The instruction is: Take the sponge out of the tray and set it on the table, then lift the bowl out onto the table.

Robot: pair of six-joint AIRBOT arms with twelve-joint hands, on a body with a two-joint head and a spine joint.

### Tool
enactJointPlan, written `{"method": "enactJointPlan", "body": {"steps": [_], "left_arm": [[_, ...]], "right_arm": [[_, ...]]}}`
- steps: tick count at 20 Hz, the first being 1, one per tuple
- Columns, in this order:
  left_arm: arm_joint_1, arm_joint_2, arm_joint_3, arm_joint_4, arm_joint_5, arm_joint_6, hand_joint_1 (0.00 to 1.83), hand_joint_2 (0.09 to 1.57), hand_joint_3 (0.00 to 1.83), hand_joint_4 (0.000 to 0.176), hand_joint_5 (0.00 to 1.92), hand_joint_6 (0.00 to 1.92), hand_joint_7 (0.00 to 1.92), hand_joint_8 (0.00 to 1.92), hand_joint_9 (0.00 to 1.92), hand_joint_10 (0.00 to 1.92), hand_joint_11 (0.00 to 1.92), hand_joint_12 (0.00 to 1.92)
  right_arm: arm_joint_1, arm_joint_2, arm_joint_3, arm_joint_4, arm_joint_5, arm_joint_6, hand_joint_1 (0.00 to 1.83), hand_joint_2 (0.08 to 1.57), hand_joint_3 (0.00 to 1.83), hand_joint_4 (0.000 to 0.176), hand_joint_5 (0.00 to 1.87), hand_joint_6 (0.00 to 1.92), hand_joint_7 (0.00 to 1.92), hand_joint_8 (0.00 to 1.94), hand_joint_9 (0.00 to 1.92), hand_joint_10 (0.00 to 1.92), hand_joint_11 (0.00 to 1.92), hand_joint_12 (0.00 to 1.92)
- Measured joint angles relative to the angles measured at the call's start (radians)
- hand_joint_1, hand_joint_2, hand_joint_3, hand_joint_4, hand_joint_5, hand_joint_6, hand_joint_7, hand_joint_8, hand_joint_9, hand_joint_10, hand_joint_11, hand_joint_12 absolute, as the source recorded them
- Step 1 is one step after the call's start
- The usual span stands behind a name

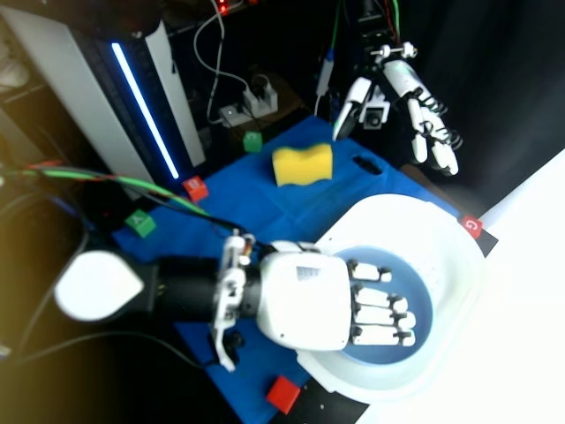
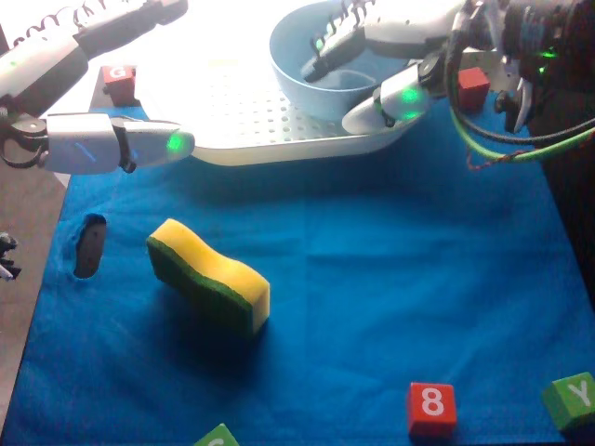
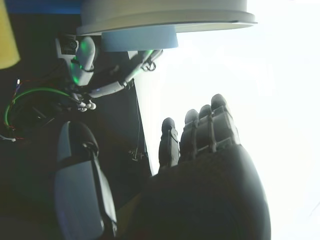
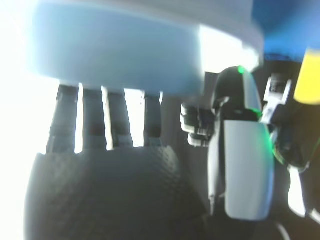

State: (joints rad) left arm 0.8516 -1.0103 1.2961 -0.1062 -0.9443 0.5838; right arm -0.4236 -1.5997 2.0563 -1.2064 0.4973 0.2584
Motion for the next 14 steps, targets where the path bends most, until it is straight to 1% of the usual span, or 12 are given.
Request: {"method": "enactJointPlan", "body": {"steps": [1, 2, 3, 5, 7, 8, 9, 10, 11, 12, 13, 14], "left_arm": [[0.000, 0.000, 0.000, 0.001, 0.001, 0.000, 0.61, 0.95, 0.00, 0.137, 0.19, 0.00, 0.15, 0.00, 0.08, 0.00, 0.01, 0.32], [0.000, 0.000, 0.000, 0.001, 0.000, -0.001, 0.63, 0.95, 0.00, 0.142, 0.20, 0.00, 0.15, 0.00, 0.07, 0.00, 0.00, 0.28], [0.000, 0.000, 0.000, 0.001, 0.000, 0.000, 0.63, 0.95, 0.00, 0.134, 0.19, 0.00, 0.15, 0.00, 0.07, 0.00, 0.00, 0.25], [0.000, 0.000, 0.000, 0.002, 0.000, -0.001, 0.64, 0.96, 0.00, 0.137, 0.19, 0.00, 0.14, 0.00, 0.07, 0.00, 0.00, 0.29], [0.000, -0.002, 0.000, 0.002, 0.000, -0.002, 0.64, 0.96, 0.00, 0.136, 0.19, 0.00, 0.14, 0.00, 0.07, 0.00, 0.00, 0.29], [0.000, -0.002, 0.000, 0.008, 0.000, -0.005, 0.62, 0.97, 0.00, 0.126, 0.23, 0.01, 0.15, 0.00, 0.06, 0.00, 0.00, 0.29], [0.000, -0.002, 0.001, 0.011, 0.001, -0.006, 0.61, 0.97, 0.00, 0.124, 0.23, 0.01, 0.15, 0.00, 0.06, 0.00, 0.00, 0.27], [0.000, -0.002, 0.003, 0.013, 0.002, -0.008, 0.62, 0.96, 0.00, 0.111, 0.24, 0.01, 0.15, 0.00, 0.05, 0.00, 0.00, 0.18], [0.000, -0.002, 0.003, 0.010, 0.001, -0.008, 0.63, 0.96, 0.00, 0.103, 0.25, 0.01, 0.15, 0.00, 0.05, 0.00, 0.00, 0.16], [0.000, -0.002, 0.003, 0.010, 0.000, -0.008, 0.64, 0.95, 0.00, 0.101, 0.25, 0.00, 0.15, 0.00, 0.05, 0.00, 0.00, 0.18], [0.000, -0.002, 0.003, 0.010, 0.000, -0.008, 0.63, 0.96, 0.00, 0.101, 0.26, 0.00, 0.16, 0.00, 0.06, 0.00, 0.00, 0.27], [0.000, -0.002, 0.003, 0.011, 0.000, -0.009, 0.63, 0.96, 0.00, 0.111, 0.26, 0.00, 0.16, 0.00, 0.06, 0.00, 0.00, 0.28]], "right_arm": [[0.000, -0.005, 0.002, -0.011, -0.010, 0.000, 0.67, 1.19, 0.00, 0.085, 0.59, 0.00, 0.48, 0.00, 0.42, 0.01, 0.05, 0.72], [0.002, -0.014, 0.012, -0.016, -0.011, 0.000, 0.71, 1.21, 0.00, 0.066, 0.60, 0.00, 0.51, 0.01, 0.46, 0.02, 0.10, 0.73], [0.005, -0.021, 0.019, -0.028, -0.016, 0.001, 0.72, 1.21, 0.00, 0.062, 0.62, 0.01, 0.53, 0.01, 0.48, 0.02, 0.11, 0.73], [0.015, -0.031, 0.029, -0.057, -0.034, 0.001, 0.78, 1.23, 0.00, 0.031, 0.69, 0.00, 0.64, 0.01, 0.60, 0.01, 0.19, 0.76], [0.024, -0.040, 0.031, -0.092, -0.062, 0.003, 0.80, 1.23, 0.00, 0.022, 0.71, 0.01, 0.67, 0.01, 0.63, 0.02, 0.22, 0.77], [0.025, -0.045, 0.032, -0.097, -0.072, 0.003, 1.23, 1.21, 0.01, 0.000, 0.78, 0.00, 0.79, 1.02, 0.82, 0.00, 0.38, 0.76], [0.024, -0.051, 0.038, -0.102, -0.076, 0.005, 1.29, 1.24, 0.00, 0.000, 0.78, 0.00, 0.74, 1.33, 0.84, 0.00, 0.39, 0.79], [0.024, -0.054, 0.039, -0.104, -0.077, 0.006, 1.34, 1.32, 0.01, 0.000, 0.82, 0.01, 0.74, 0.53, 0.84, 0.01, 0.37, 0.84], [0.024, -0.054, 0.039, -0.103, -0.079, 0.006, 1.26, 1.39, 0.01, 0.000, 0.94, 0.02, 0.86, 0.18, 0.87, 0.01, 0.41, 0.89], [0.024, -0.054, 0.039, -0.102, -0.080, 0.006, 1.20, 1.40, 0.00, 0.000, 1.02, 0.02, 0.93, 0.06, 0.90, 0.01, 0.42, 0.94], [0.028, -0.054, 0.039, -0.098, -0.080, 0.006, 1.42, 1.17, 0.03, 0.000, 1.15, 0.13, 0.98, 0.79, 0.79, 1.09, 0.51, 1.22], [0.029, -0.054, 0.039, -0.091, -0.082, 0.007, 1.58, 1.13, 0.02, 0.000, 1.29, 0.17, 0.98, 1.01, 0.81, 1.22, 0.58, 1.57]]}}
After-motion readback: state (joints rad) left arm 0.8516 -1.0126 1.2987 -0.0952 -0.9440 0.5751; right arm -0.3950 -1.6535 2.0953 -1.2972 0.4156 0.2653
